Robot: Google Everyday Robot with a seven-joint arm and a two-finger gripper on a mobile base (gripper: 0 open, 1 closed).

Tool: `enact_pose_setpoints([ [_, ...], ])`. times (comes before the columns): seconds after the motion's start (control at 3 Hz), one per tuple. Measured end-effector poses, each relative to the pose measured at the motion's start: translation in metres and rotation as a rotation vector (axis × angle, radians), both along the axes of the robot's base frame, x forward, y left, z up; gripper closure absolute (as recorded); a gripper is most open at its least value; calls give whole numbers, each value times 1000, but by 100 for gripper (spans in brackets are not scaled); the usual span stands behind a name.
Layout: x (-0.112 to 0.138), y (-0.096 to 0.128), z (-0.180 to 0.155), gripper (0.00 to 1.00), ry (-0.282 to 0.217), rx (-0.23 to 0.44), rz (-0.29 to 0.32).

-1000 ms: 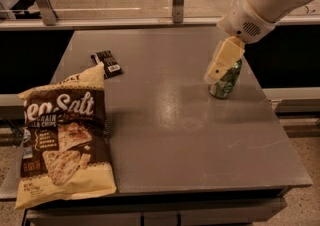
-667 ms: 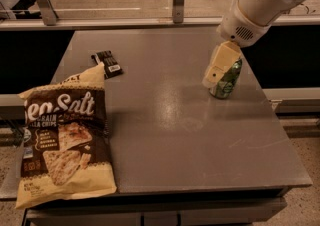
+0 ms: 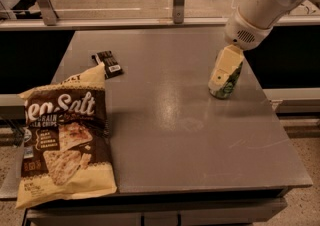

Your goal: Move green can near brown chip bag

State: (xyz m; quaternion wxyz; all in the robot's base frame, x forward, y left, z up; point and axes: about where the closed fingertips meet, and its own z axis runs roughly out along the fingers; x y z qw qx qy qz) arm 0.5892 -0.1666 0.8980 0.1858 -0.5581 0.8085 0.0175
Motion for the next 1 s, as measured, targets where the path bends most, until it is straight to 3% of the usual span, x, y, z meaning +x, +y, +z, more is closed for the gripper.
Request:
enact_pose_setpoints([
  [0.33,1,-14,-1,0,19,8,-33],
  [1.0,2,-11,-4,42,22,8,-29],
])
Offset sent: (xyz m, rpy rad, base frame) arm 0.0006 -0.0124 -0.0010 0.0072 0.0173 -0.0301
